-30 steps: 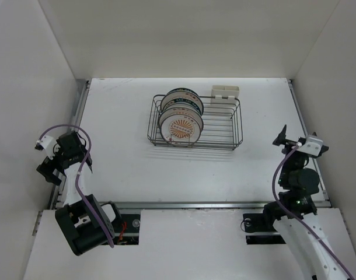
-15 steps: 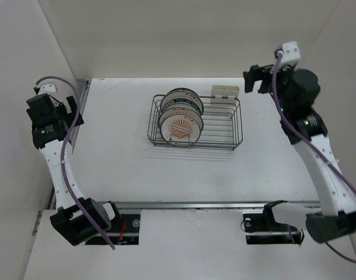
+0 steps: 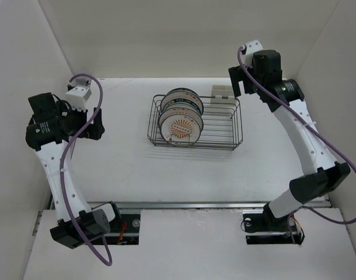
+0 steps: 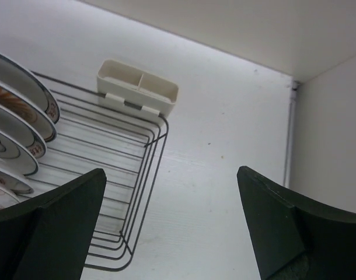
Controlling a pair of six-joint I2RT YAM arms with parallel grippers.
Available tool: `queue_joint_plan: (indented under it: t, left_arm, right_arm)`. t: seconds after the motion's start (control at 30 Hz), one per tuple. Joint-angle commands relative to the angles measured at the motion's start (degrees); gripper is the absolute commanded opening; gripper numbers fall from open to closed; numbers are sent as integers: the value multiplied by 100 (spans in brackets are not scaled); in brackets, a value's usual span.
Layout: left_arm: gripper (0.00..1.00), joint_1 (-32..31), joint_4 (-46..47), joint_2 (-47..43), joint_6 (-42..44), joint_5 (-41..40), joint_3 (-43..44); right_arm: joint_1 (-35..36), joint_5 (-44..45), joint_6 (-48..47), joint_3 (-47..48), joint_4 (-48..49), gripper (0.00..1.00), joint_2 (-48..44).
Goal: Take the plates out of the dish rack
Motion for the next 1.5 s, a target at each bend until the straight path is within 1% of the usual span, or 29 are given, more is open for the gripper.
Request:
queue_joint_plan:
  t: [0.0,0.03,0.07,0.1,0.13,0.17,0.2,0.23,0.27,0.3,0.33,0.37,0.4,0.43,0.5,0.57,0.6,0.7,0.73,0.83,1.0,1.1,1.13,1.2,1.23,1.27,1.3,1.4,1.47]
  left_arm:
    - [100,-247,-648,36,708,-210,418]
    - [100,-370,-710,106,796,-281,507]
    - [100,-423,-763,219,797,-334,612]
    - [100,-476,-763,316,797,-334,874]
    - [100,-607,-815,622,510,-508,1051]
    - [100,-713,-938,842,507,-588,1270]
    - [100,-844,-1113,1079,316,-589,1516]
    - [100,-994,-1306,1308,227,-650,2006]
    - [100,-1395,-1543,1676,113,-737,2184]
    - [100,-1652,-1545,1775,16,-834,2265]
    - [100,-1933,-1424,1776,-246,-1000,2126]
    - [100,-2205,-1222,1707,-379,-1428,1942]
    - [100,-2730,-742,1602,-485,-1624,1714]
    - [100,-2918,-528,1487,-573,-1739,1494]
    - [100,-3113,24,1093,-845,-1740,887]
    - [100,-3113,238,820,-917,-1740,457]
    - [100,-3113,300,540,-865,-1836,368]
    - [100,-3166,248,-40,-723,-1784,244]
    - [100,-3166,248,-191,-723,-1732,244]
    - [100,-3166,99,-543,-969,-1792,191]
    - [100,-3166,-174,-439,-732,-1468,209]
    - [100,-3166,-35,-439,-977,-1599,-124]
    - [100,-3166,27,-439,-1048,-1704,-204]
    - [100,-3166,142,-439,-1163,-2029,-423]
    - [100,-3166,212,-386,-1241,-2117,-476]
    - [100,-3166,212,-386,-1242,-2179,-555]
    - [100,-3166,212,-386,-1242,-2232,-556]
    - [100,-3166,212,-386,-1295,-2232,-696]
    - [100,-3166,212,-386,-1295,-2232,-758]
  right_arm:
    - [414,1646,-418,435,332,100,-761]
    - [537,1874,-480,304,603,100,-936]
    - [538,1972,-481,-132,928,100,-1373]
    - [538,2042,-542,-493,1836,100,-1647]
    - [538,2104,-612,-1489,3124,100,-2241]
    - [538,2165,-613,-2030,3137,100,-2247]
    - [538,2166,-560,-2496,4173,100,-2761]
    - [538,1948,-560,-2814,4322,100,-2966]
    - [538,972,-560,-2948,4219,100,-3099]
    - [538,466,-464,-2949,3853,100,-3248]
    - [538,0,-98,-2949,3710,100,-3249]
    - [538,-1075,10,-2949,3561,100,-3249]
    - [538,-1651,11,-2949,3394,100,-3249]
    - [538,-2118,11,-2949,3053,100,-3023]
    - [669,-2761,239,-2949,2796,100,-2776]
    - [793,-2712,362,-3124,2724,100,-2451]
    - [976,-2460,363,-3212,2724,100,-2354]
    - [1328,-1827,363,-3336,2724,100,-1950]
    - [1556,-1459,363,-3336,2724,100,-1844]
    - [1882,-1095,363,-3336,2829,100,-1510]
    - [1989,-1279,468,-3336,3032,100,-1106]
    - [1989,-1507,530,-3441,3155,100,-965]
    - [1989,-1508,582,-3441,3311,97,-895]
    - [1989,-1508,583,-3494,3427,82,-798]
    - [1989,-1586,583,-3442,3427,76,-649]
    - [1989,-1587,635,-3389,3427,67,-561]
    - [1989,-1639,635,-3328,3427,64,-464]
    - [1989,-1640,775,-3142,3375,64,-112]
    - [1919,-1587,854,-3063,3453,61,11]
